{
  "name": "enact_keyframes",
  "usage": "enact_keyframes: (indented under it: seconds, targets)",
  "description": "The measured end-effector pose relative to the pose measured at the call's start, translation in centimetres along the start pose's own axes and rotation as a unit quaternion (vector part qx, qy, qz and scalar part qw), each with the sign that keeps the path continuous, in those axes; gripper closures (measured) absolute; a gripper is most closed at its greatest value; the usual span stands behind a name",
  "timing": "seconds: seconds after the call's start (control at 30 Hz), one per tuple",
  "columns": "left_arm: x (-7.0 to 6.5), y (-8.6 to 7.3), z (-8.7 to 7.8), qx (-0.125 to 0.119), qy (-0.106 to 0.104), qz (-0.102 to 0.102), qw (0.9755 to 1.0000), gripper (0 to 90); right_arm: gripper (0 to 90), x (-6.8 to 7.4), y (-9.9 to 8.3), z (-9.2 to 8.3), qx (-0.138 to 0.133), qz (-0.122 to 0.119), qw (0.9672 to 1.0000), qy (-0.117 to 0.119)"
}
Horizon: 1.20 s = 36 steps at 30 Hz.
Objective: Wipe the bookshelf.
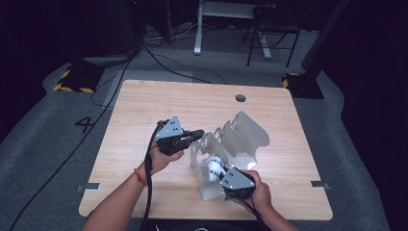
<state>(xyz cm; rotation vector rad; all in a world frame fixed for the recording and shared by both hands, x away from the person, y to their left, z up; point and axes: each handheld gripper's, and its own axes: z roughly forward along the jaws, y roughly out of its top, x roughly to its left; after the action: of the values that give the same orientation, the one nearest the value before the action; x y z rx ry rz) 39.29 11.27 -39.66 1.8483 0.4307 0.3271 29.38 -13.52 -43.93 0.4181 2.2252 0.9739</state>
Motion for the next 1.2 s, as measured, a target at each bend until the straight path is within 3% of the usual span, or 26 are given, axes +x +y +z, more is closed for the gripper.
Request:
enact_keyframes:
  seconds: [0.17,0.3,0.47,0.53,0.67,0.73,0.77,0.83,0.9,0.93,0.97,1.0,1.03,1.07,1.13,1.2]
  targets:
    - [0.0,0.0,0.0,-0.001,0.000,-0.001,1.0000,88.4,81.0,-1.4,1.3,-2.3,-0.044,0.018,0.9976,-0.049]
    - [0.0,0.0,0.0,0.000,0.000,0.000,1.0000,88.4,81.0,-1.8,1.5,-2.7,-0.050,0.024,0.9971,-0.052]
    - [0.0,0.0,0.0,-0.001,0.000,-0.001,1.0000,88.4,80.9,-1.3,0.8,-1.3,-0.025,0.023,0.9990,-0.029]
    - [0.0,0.0,0.0,-0.001,0.001,0.000,1.0000,88.4,80.9,-0.6,0.1,0.1,-0.004,0.025,0.9997,-0.004]
    - [0.0,0.0,0.0,-0.002,0.002,0.000,1.0000,88.4,80.9,0.6,-1.2,2.5,0.042,-0.007,0.9988,0.023]
    - [-0.1,0.0,0.0,-0.003,0.003,-0.001,1.0000,88.4,80.9,0.8,-1.5,3.0,0.050,-0.003,0.9982,0.032]
    - [-0.1,0.0,0.0,-0.002,0.004,-0.001,1.0000,88.4,80.9,0.8,-2.3,4.0,0.072,0.005,0.9956,0.060]
    - [-0.1,0.0,0.0,-0.002,0.003,0.000,1.0000,88.4,81.0,1.0,-2.9,4.7,0.093,0.007,0.9918,0.088]
    - [-0.1,0.0,0.0,-0.002,0.004,0.001,1.0000,88.4,81.0,1.1,-3.1,4.9,0.095,0.001,0.9911,0.094]
    - [-0.1,0.0,0.0,-0.002,0.003,0.001,1.0000,88.3,81.0,0.9,-2.9,4.6,0.105,-0.002,0.9877,0.116]
    - [-0.1,0.0,0.0,-0.002,0.003,0.001,1.0000,88.3,81.0,0.9,-2.9,4.6,0.105,-0.002,0.9877,0.116]
    - [0.0,0.0,0.0,-0.002,0.004,0.001,1.0000,88.1,80.9,0.5,-3.0,4.2,0.113,0.004,0.9821,0.151]
    - [0.0,0.0,0.0,-0.002,0.004,0.001,1.0000,88.1,80.9,0.5,-3.0,4.2,0.113,0.004,0.9821,0.151]
    - [-0.1,0.0,0.0,-0.002,0.005,0.001,1.0000,88.0,80.8,0.2,-3.1,3.5,0.128,0.009,0.9763,0.175]
    - [-0.1,0.0,0.0,-0.003,0.005,0.000,1.0000,88.0,80.7,0.1,-3.4,2.8,0.135,0.006,0.9745,0.179]
    - [-0.1,0.0,0.0,-0.003,0.004,-0.001,1.0000,88.0,80.6,0.1,-4.0,2.3,0.131,0.022,0.9768,0.168]
